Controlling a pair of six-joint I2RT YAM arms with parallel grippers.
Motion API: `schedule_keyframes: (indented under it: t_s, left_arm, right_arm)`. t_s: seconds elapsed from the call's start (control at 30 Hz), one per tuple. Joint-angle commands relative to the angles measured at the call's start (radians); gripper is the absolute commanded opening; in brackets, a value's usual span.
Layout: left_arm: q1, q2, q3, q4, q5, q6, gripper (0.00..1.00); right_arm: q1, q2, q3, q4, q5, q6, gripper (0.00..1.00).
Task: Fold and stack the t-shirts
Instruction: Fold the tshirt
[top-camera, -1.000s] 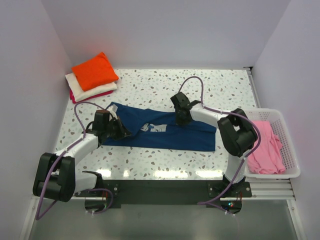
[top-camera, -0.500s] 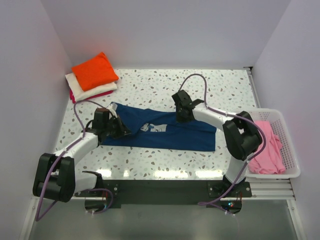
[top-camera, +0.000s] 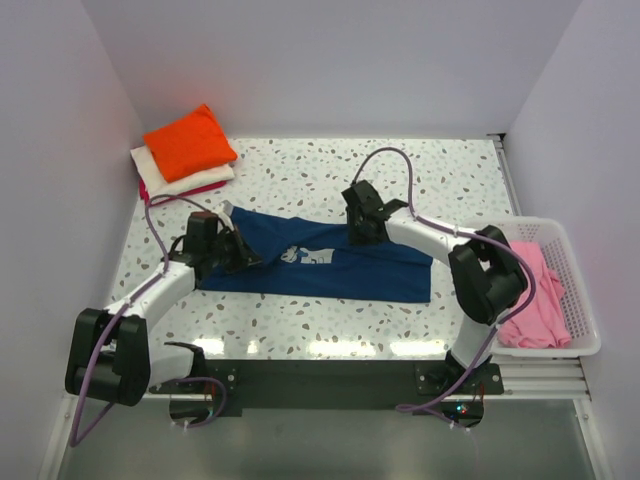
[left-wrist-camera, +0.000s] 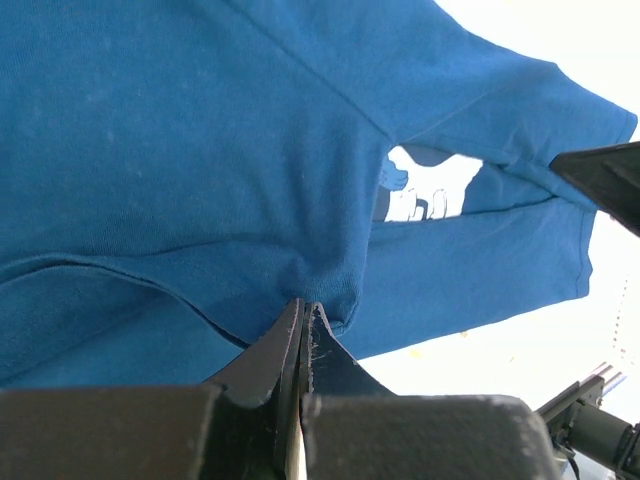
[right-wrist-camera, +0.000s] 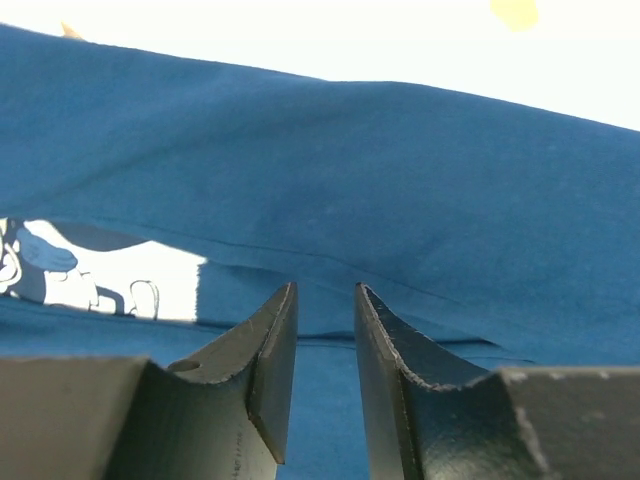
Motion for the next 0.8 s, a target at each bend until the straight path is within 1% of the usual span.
schedule_keyframes:
  t_s: [0.0, 0.33, 0.77]
  left_arm:
    - [-0.002, -0.02, 0.063, -0.016, -0.018, 0.037, 0.0]
    - [0.012, -0.039, 0.08, -0.036, -0.021, 0.044, 0.0]
    - [0.019, -0.04, 0.083, -0.039, -0.011, 0.051, 0.0]
  right_arm:
    - [0.016, 0.018, 0.012, 0.04, -0.01, -0.024, 0.34]
    - [0.075, 0.069, 0.065, 0.05, 0.005, -0.039, 0.38]
    - [0.087, 0.143, 0.121, 0.064, 0.041, -0.041, 0.43]
